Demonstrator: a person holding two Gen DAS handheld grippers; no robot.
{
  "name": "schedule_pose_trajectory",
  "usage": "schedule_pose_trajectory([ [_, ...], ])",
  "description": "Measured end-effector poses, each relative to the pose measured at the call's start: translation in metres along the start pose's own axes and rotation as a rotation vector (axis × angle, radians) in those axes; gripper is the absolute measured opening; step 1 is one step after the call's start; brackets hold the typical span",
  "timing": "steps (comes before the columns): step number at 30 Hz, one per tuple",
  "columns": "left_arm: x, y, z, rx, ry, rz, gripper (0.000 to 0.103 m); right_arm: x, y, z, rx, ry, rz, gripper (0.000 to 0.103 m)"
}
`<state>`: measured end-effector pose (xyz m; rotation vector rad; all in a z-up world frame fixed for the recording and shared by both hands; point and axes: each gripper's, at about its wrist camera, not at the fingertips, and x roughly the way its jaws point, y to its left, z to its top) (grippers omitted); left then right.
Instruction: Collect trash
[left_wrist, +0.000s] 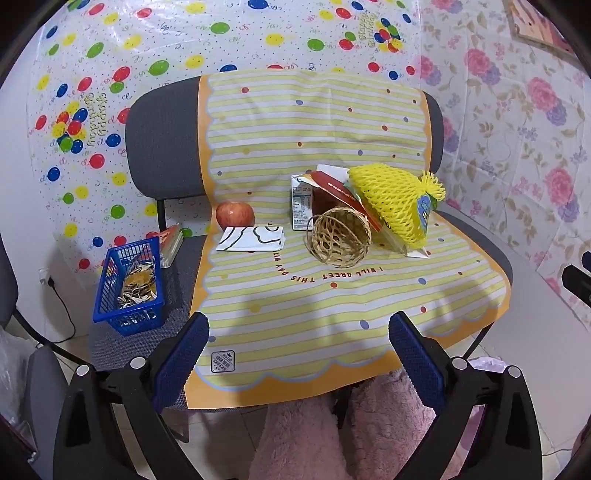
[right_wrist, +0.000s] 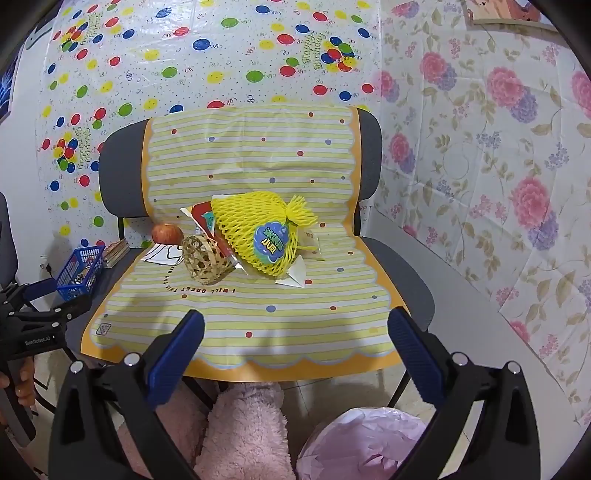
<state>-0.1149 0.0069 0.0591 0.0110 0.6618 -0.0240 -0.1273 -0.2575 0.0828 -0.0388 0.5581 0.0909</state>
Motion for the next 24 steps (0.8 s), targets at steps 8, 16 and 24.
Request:
schedule_pose_trajectory([
  [8, 0.0043, 0.0041, 0.0003, -0.007, 0.005, 0.003, 0.097, 0.0019, -0.0015, -0.0002, 0.004, 0.002, 0.002, 0.097],
  [16, 0.0049, 0.0031, -0.0008, -0.006, 0.006, 0.006, 0.097, 0.0035, -0.001, -0.0015, 0.014, 0.003, 0.008, 0.097],
  [24, 0.0068, 0.0036, -0.0033, -0.008, 0.012, 0.012, 0.097, 0.0036, 0.0018, -0.0027, 0.002, 0.01, 0.005, 0.097],
])
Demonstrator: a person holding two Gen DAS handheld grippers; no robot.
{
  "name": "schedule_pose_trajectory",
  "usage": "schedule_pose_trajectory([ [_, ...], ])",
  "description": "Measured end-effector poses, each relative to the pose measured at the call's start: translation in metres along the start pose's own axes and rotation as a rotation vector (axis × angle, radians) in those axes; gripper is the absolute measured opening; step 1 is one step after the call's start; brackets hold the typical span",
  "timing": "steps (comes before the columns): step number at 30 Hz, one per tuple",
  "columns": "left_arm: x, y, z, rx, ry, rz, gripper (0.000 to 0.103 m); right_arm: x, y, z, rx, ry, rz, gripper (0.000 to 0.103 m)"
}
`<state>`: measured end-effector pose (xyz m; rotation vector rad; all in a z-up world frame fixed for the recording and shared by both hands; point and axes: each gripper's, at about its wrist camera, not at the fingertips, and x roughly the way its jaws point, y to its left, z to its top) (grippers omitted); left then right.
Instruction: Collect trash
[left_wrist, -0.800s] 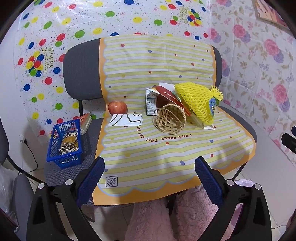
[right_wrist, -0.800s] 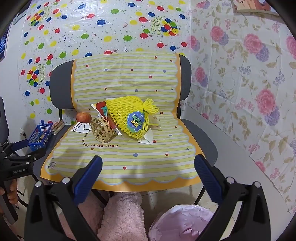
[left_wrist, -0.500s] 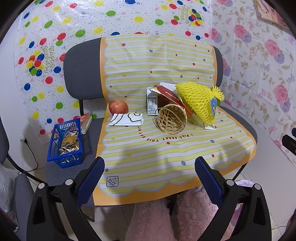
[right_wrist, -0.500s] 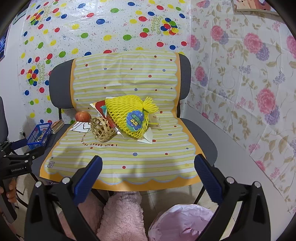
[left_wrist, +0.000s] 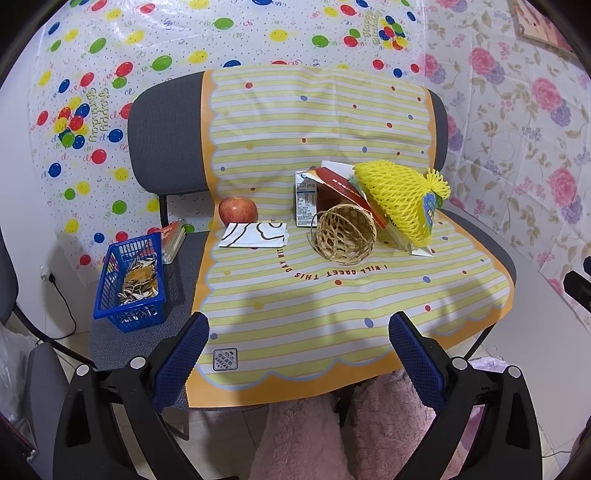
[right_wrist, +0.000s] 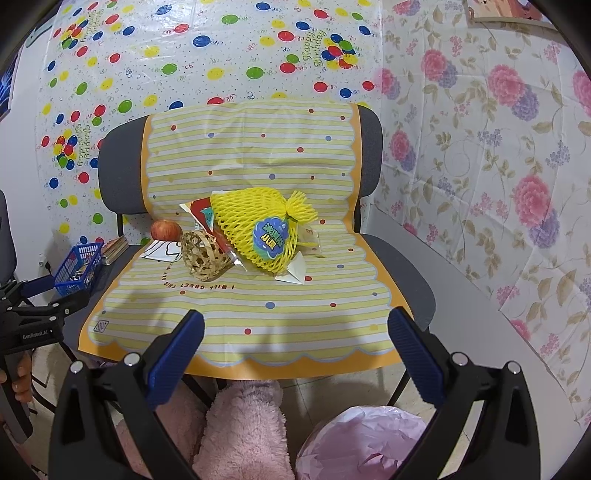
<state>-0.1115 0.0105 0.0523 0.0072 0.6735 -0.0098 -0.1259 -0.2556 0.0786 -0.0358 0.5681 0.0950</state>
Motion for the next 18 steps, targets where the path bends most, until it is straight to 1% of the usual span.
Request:
schedule_pose_trajectory([
  [5, 0.0003, -0.0005, -0.0005, 0.0, 0.001, 0.002, 0.097, 0.0013, 0.0011, -0.0021, -0.006, 0.002, -0.002, 0.097],
  [7, 0.0004, 0.0002, -0.0008, -0.001, 0.001, 0.002, 0.097, 0.0, 0.0002, -0.0027, 0.016, -0.022, 0.01, 0.097],
  [12, 0.0006, 0.0002, -0.0005, 0.0, 0.002, 0.001, 0.097, 0.001, -0.0009, -0.0038, 0.025, -0.023, 0.013, 0.097],
  [14, 0.0007, 0.0003, -0.0005, 0.0, 0.002, 0.001, 0.097, -0.0002, -0.0022, -0.0038, 0.043, -0.04, 0.027, 0.097],
  [18, 0.0006, 0.0, -0.0002, -0.001, 0.002, 0.001, 0.097, 0.0004, -0.0012, -0.0044, 0.028, -0.023, 0.017, 0.097],
])
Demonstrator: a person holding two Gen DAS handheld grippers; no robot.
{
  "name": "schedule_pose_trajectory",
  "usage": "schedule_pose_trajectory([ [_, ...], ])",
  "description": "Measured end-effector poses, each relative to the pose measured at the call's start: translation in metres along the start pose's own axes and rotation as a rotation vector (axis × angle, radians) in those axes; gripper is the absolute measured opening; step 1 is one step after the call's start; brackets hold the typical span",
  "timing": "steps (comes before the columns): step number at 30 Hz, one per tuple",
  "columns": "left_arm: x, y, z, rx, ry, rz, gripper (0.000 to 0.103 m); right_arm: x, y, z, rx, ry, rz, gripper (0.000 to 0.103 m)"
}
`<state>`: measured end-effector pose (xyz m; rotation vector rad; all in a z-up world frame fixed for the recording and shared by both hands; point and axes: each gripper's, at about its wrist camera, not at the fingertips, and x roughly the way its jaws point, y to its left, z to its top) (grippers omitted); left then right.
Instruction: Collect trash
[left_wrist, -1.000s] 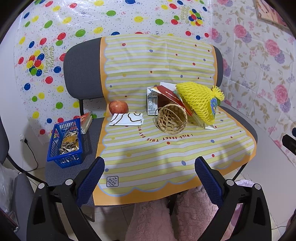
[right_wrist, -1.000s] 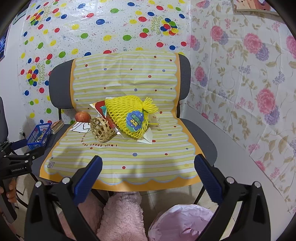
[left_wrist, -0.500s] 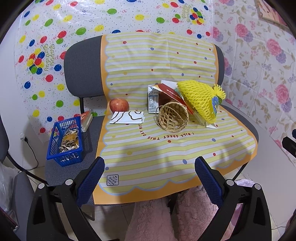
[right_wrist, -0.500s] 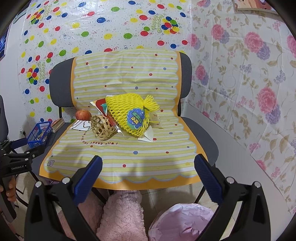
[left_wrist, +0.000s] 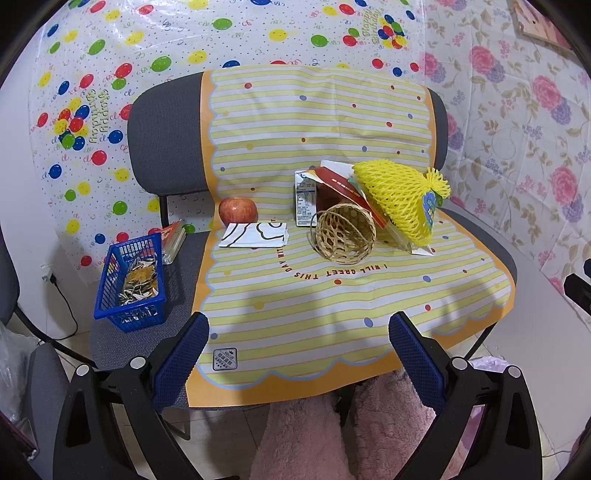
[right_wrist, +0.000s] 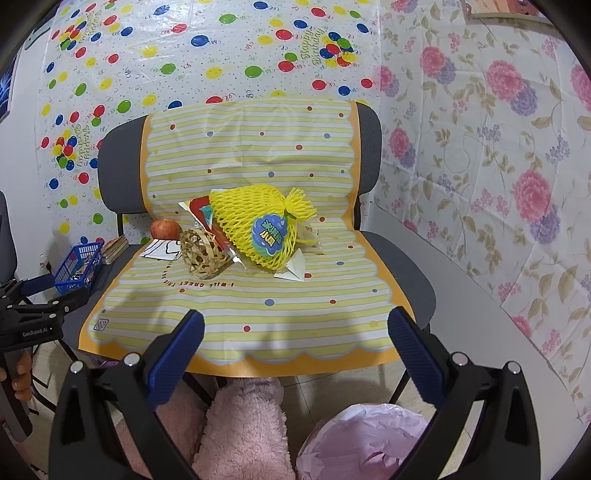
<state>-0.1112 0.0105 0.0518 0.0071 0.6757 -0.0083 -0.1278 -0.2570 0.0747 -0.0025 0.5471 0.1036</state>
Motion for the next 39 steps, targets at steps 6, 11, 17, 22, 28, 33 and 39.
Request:
schedule_pose_trajectory([
  [6, 0.0, 0.0, 0.0, 0.0, 0.001, 0.001, 0.097, 0.001, 0.001, 0.0, -0.011, 0.017, -0.007, 0.097],
  [11, 0.001, 0.0, -0.001, -0.001, 0.003, 0.004, 0.097, 0.004, 0.002, -0.002, -0.021, 0.021, -0.002, 0.097],
  [17, 0.012, 0.003, 0.004, -0.007, 0.006, 0.027, 0.097, 0.02, 0.009, 0.012, 0.006, 0.06, 0.055, 0.097],
  [22, 0.028, 0.012, 0.012, -0.018, 0.003, 0.04, 0.097, 0.044, 0.023, 0.02, -0.087, 0.033, 0.021, 0.097],
  [28, 0.056, 0.022, 0.02, -0.017, 0.043, 0.067, 0.096, 0.093, 0.025, 0.031, -0.055, 0.029, 0.08, 0.097],
  [33, 0.078, 0.03, 0.023, -0.029, 0.058, 0.054, 0.096, 0.131, 0.041, 0.04, -0.145, 0.021, 0.056, 0.097],
  [39, 0.102, 0.033, 0.034, -0.039, 0.078, 0.013, 0.096, 0.177, 0.06, 0.042, -0.276, 0.024, 0.031, 0.094],
])
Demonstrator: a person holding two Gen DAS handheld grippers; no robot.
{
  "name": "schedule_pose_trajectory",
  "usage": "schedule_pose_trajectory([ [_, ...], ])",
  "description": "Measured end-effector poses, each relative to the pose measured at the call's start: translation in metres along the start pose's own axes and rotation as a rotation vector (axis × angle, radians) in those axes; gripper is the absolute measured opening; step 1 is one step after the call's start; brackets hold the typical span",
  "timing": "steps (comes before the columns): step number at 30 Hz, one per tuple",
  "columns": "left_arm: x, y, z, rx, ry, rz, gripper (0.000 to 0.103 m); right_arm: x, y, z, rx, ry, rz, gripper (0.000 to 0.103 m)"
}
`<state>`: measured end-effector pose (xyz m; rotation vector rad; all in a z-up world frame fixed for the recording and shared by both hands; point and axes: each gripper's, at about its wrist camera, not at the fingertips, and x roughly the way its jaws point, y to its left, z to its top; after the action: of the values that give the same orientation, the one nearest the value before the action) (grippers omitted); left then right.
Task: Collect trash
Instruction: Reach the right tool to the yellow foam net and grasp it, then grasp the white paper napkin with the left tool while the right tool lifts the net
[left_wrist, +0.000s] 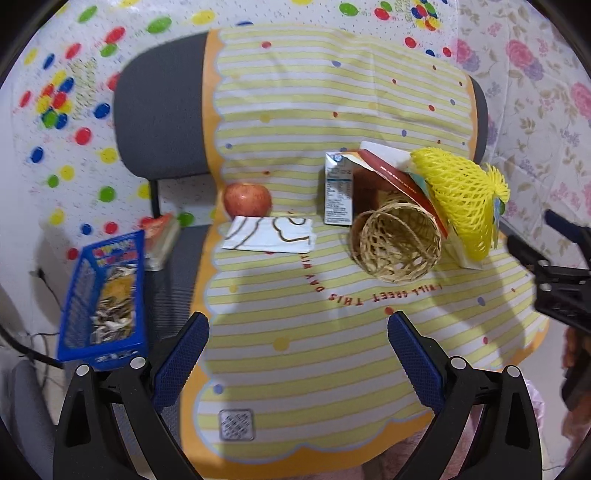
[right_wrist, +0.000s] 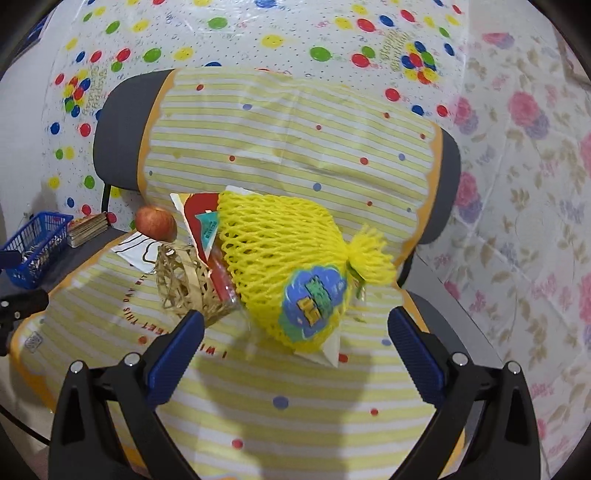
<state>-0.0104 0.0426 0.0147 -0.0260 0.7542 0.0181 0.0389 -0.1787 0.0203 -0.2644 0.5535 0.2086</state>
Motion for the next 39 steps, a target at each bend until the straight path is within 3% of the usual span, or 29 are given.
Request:
schedule_pose_trajectory([
  [3, 0.01, 0.002, 0.006, -0.009, 0.006, 0.008, 0.096, 0.021, 0.006, 0.007, -0.057, 0.004, 0.021, 0.08],
  [5, 0.016, 0.003, 0.008, -0.023, 0.018, 0.0, 0.096, 0.031, 0.009, 0.013, -0.081, 0.0, 0.023, 0.076],
  [11, 0.027, 0.003, 0.01, -0.035, 0.02, -0.026, 0.096, 0.063, 0.012, 0.021, -0.114, 0.02, 0.017, 0.076],
  [14, 0.027, 0.0, 0.01, -0.017, 0.018, -0.02, 0.096, 0.076, 0.006, 0.023, -0.079, 0.043, 0.017, 0.048],
  [16, 0.025, -0.002, 0.009, -0.007, 0.016, -0.015, 0.096, 0.077, 0.004, 0.023, -0.07, 0.043, 0.01, 0.042],
  [18, 0.021, -0.004, 0.009, 0.0, 0.01, -0.012, 0.096, 0.073, 0.001, 0.024, -0.061, 0.03, 0.003, 0.02],
  [20, 0.015, -0.007, 0.009, 0.007, -0.002, -0.009, 0.096, 0.057, -0.01, 0.027, -0.022, -0.006, -0.019, 0.015],
  [25, 0.002, -0.024, 0.008, 0.035, -0.029, -0.027, 0.096, 0.002, -0.056, 0.019, 0.132, -0.092, -0.07, 0.014],
  [33, 0.003, -0.069, -0.001, 0.103, -0.023, -0.081, 0.096, -0.096, -0.112, -0.026, 0.345, -0.212, -0.1, 0.014],
  [39, 0.007, -0.102, 0.008, 0.125, -0.056, -0.119, 0.096, -0.114, -0.129, -0.055, 0.435, -0.207, -0.106, 0.014],
])
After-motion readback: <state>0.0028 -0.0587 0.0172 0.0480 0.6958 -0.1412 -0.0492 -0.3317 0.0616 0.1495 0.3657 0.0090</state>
